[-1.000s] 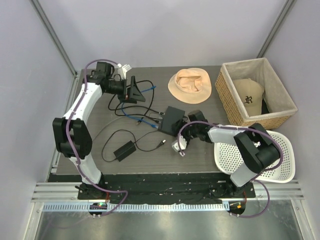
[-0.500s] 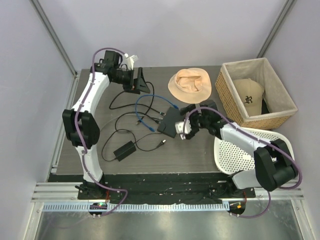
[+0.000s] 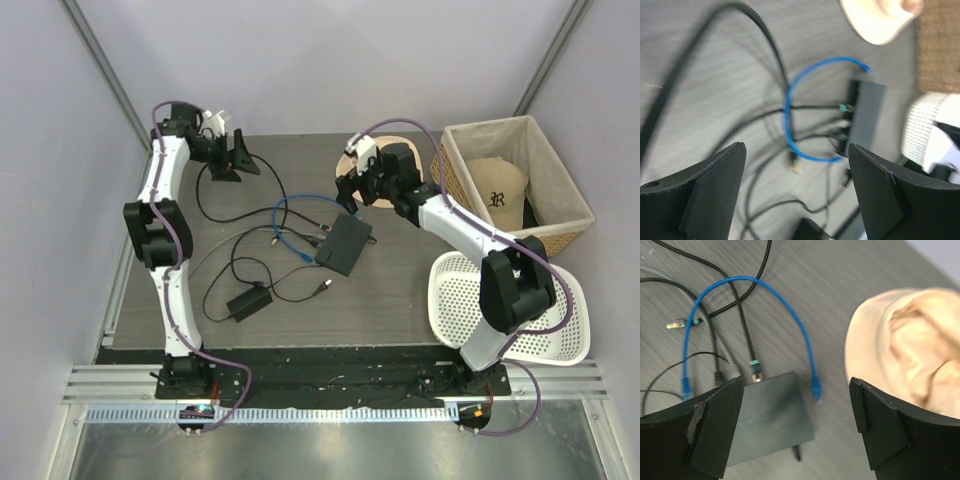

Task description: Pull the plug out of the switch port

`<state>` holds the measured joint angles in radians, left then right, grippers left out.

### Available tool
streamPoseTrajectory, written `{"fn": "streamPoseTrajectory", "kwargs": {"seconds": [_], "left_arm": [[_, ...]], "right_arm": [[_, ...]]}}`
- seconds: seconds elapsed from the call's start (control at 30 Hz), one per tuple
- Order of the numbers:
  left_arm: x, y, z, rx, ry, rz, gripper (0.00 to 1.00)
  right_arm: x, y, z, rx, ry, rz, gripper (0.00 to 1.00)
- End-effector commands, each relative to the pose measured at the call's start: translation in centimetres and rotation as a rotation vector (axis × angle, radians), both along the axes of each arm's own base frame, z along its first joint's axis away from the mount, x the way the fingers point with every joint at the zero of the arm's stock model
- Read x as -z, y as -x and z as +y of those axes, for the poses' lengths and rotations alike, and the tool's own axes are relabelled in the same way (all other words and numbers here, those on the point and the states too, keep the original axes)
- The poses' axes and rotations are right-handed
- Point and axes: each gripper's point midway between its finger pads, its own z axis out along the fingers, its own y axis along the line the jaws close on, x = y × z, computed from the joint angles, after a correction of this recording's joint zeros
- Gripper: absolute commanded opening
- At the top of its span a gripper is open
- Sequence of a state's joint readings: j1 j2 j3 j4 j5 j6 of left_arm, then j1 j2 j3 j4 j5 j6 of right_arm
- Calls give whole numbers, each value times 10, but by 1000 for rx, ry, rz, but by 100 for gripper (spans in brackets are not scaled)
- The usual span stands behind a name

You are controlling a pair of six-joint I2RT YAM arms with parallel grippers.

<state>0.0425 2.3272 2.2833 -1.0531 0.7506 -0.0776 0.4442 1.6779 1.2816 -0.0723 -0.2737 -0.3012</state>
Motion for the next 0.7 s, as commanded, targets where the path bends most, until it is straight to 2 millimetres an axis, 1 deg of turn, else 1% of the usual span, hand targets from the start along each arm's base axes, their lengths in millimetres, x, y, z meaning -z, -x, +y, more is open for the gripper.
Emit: {"fn": "streamPoseTrajectory", "kwargs": {"seconds": [0.0, 0.03, 0.1, 0.13, 0.17, 0.2, 0.23, 0.27, 0.3, 0.37, 0.4, 0.43, 0.47, 0.5, 0.53, 0.57, 0.63, 0.67], "left_arm": [[-70, 52, -42, 129, 193, -27, 88], [-76, 57, -43, 135, 203, -33, 88], [-84, 72, -65, 194, 239, -37, 89], [-95, 78, -69, 211, 248, -61, 89], [-94, 83, -74, 225, 253, -54, 89], [-95, 88, -88, 260, 253, -68, 89], [-94, 92, -96, 281, 246, -75, 89], [-90, 95, -103, 300, 237, -73, 89], [-84, 100, -117, 336, 200, -84, 88], [-68, 96, -129, 350, 141, -99, 87], [-60, 94, -138, 338, 109, -93, 86], [-48, 90, -143, 328, 96, -76, 86], [-44, 82, -149, 320, 95, -89, 86], [-35, 80, -156, 320, 91, -68, 85], [-28, 76, -160, 316, 85, -51, 83], [-15, 65, -165, 313, 80, -37, 81], [-2, 56, -171, 296, 62, -26, 81], [9, 52, -177, 302, 54, -26, 81]], "right_arm": [[7, 12, -3, 165, -134, 181, 94], [10, 11, -8, 203, -130, 197, 95], [24, 13, -18, 311, -157, 291, 94], [29, 14, -22, 339, -171, 330, 94], [37, 18, -26, 389, -208, 409, 94], [50, 21, -27, 407, -213, 462, 93], [55, 24, -26, 409, -233, 504, 92], [62, 26, -27, 430, -247, 542, 89], [73, 28, -29, 446, -240, 570, 88], [81, 27, -32, 471, -235, 584, 87], [87, 24, -35, 491, -235, 599, 87], [90, 23, -37, 503, -234, 606, 86], [92, 22, -38, 511, -235, 611, 85], [94, 20, -41, 526, -240, 618, 84], [100, 19, -41, 535, -237, 632, 82], [103, 18, -43, 546, -235, 636, 82], [110, 15, -46, 563, -237, 645, 81], [111, 16, -47, 564, -239, 653, 80]]}}
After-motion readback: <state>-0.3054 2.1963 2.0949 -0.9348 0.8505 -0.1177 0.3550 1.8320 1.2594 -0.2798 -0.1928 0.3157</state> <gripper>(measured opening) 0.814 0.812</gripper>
